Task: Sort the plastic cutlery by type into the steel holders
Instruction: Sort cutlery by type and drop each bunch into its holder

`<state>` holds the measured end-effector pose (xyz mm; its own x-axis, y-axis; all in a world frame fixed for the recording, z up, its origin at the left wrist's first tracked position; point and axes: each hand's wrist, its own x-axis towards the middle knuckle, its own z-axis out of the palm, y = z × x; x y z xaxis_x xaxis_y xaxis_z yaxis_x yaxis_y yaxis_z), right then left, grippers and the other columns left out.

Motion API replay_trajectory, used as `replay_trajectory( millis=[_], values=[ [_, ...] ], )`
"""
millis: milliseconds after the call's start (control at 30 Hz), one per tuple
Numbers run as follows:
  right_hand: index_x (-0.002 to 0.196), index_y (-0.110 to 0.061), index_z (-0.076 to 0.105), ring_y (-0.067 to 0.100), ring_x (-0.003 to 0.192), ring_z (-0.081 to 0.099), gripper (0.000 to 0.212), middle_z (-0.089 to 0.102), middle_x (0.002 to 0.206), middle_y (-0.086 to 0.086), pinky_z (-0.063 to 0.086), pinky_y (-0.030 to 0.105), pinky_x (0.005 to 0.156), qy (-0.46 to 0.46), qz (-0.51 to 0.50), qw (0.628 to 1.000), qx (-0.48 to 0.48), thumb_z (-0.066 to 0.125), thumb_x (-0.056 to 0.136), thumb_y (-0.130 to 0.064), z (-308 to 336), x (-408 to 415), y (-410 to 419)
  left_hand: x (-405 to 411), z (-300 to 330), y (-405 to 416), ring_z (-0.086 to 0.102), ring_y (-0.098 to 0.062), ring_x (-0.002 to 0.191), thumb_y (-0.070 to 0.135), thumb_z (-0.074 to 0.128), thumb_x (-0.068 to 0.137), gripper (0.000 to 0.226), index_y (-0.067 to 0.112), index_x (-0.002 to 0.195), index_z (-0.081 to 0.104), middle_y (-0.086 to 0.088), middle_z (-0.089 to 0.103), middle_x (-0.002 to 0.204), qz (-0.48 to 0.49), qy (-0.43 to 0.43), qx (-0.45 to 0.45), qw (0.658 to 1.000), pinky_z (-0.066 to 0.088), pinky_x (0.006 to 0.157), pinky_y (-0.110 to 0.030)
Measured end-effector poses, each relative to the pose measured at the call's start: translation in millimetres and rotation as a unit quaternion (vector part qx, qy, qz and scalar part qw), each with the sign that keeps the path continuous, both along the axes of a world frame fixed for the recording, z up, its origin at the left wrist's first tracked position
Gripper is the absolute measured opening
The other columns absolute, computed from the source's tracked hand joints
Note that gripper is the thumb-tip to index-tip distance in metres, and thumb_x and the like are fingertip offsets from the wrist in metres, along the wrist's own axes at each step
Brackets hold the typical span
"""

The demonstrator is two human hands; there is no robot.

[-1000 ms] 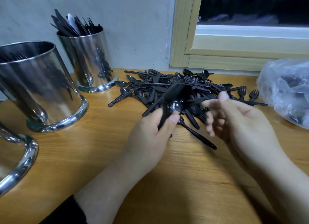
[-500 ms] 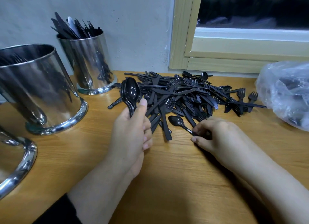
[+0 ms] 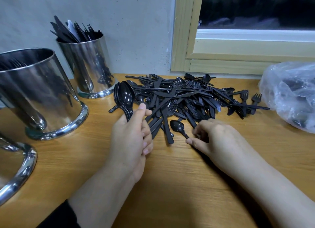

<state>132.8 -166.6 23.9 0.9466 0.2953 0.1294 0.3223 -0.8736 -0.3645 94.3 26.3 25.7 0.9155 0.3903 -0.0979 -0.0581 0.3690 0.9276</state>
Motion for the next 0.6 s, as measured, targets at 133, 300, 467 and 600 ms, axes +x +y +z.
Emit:
replay_trajectory(
  millis=[133, 300, 467, 600],
  values=[
    [0.098, -0.031, 0.063, 0.010, 0.091, 0.056, 0.020, 0.056, 0.095, -0.014, 0.046, 0.028, 0.079, -0.006, 0.002, 1.000, -0.002, 0.067, 0.089, -0.049, -1.8, -1.5, 5.1, 0.0, -0.9, -1.4, 0.027, -0.010, 0.039, 0.028, 0.054, 0.105, 0.022, 0.009, 0.099, 0.063, 0.004, 0.032, 0.053, -0.001, 0.002, 0.004, 1.000, 0.024, 0.035, -0.020],
    [0.106, -0.029, 0.066, 0.011, 0.095, 0.057, 0.018, 0.058, 0.098, -0.013, 0.050, 0.030, 0.084, -0.009, -0.004, 1.000, -0.019, 0.065, 0.090, -0.037, -2.0, -1.0, 6.0, -0.4, -0.8, -2.0, 0.027, -0.011, 0.040, 0.028, 0.054, 0.105, 0.022, 0.009, 0.097, 0.062, 0.004, 0.031, 0.053, -0.001, 0.002, 0.009, 1.000, 0.024, 0.035, -0.021],
    [0.109, -0.030, 0.059, 0.010, 0.094, 0.054, 0.018, 0.054, 0.098, -0.014, 0.047, 0.028, 0.082, -0.002, 0.013, 1.000, -0.017, 0.063, 0.094, -0.039, -0.4, -0.7, 2.7, -1.0, -1.5, -3.4, 0.027, -0.010, 0.040, 0.027, 0.054, 0.105, 0.021, 0.008, 0.099, 0.063, 0.003, 0.032, 0.054, -0.004, 0.001, 0.013, 1.000, 0.025, 0.035, -0.021],
    [0.109, -0.029, 0.060, 0.010, 0.093, 0.055, 0.014, 0.057, 0.098, -0.013, 0.047, 0.026, 0.080, -0.003, 0.010, 1.000, -0.021, 0.062, 0.095, -0.032, 1.1, 0.0, 2.8, -0.8, -2.4, -3.3, 0.028, -0.010, 0.041, 0.027, 0.053, 0.105, 0.021, 0.009, 0.100, 0.062, 0.002, 0.031, 0.055, 0.007, -0.003, 0.012, 1.000, 0.025, 0.035, -0.020]
  ],
)
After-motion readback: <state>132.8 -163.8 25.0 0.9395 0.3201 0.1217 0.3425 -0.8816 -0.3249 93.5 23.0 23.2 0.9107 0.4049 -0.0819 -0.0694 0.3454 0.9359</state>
